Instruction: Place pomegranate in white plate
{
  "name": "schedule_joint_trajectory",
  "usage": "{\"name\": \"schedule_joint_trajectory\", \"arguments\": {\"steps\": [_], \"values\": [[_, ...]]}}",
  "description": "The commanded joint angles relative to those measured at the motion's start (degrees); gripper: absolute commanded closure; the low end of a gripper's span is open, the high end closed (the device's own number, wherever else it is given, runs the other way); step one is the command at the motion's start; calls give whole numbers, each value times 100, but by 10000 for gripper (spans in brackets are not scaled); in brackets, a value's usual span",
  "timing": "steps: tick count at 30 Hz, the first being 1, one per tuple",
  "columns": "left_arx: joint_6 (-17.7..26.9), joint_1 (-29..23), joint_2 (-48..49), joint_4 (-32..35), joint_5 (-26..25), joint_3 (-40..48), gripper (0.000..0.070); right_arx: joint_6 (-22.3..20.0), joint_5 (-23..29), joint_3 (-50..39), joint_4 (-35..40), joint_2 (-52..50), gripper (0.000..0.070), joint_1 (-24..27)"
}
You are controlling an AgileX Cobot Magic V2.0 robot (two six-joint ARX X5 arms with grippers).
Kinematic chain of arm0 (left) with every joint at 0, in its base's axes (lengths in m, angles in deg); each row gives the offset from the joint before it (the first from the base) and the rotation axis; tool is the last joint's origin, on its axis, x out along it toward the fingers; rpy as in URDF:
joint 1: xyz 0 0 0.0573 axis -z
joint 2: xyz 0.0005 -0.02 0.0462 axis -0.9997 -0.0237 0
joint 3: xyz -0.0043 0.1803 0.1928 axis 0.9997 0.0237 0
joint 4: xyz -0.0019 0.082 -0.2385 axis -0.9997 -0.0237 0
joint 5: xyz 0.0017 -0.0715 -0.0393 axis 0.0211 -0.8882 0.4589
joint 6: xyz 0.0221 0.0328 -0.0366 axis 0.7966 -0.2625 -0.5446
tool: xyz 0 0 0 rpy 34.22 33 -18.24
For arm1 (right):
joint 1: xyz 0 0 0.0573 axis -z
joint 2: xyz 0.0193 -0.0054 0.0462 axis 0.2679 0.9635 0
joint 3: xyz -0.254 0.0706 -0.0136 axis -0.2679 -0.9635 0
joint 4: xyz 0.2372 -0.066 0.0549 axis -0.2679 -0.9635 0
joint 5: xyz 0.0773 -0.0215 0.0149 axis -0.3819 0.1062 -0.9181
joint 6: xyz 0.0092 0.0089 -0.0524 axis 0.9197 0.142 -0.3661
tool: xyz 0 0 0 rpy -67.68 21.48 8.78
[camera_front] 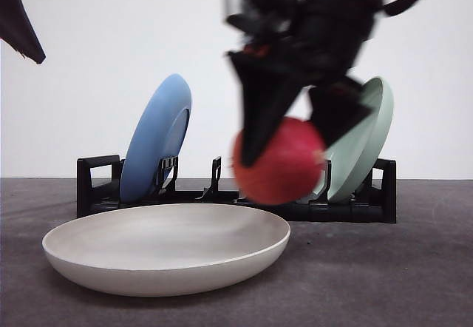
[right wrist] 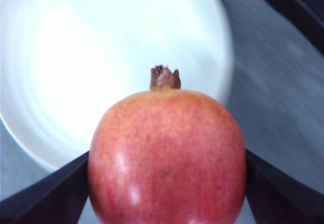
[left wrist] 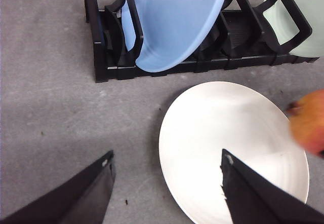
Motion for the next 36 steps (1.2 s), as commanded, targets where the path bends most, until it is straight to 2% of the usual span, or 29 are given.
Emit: {"name": "schedule_joint_trajectory", "arguments": {"steps": [1,10,26,28,33,36], "values": [[-51,11,-37,48,-17,-44,311,-150,-7,245,198,243,237,-150],[-48,11,-37,48,-15,-44,311,-195,-33,490,1006,940,236,-554],[-44,11,-37,48,-15,-44,311,-147,-24,490,1035,1301,224,-672],[-46,11,-37,46,-15,-44,311,-147,-26,490,1037,1303,197,-672],[-46,11,-37,46,-17,-44,311,-125,-26,490,1041,1302,76,-672],[-46,11,-37,48,-15,-44,311,-126,-31,490,1019,1279,72,-672]]}}
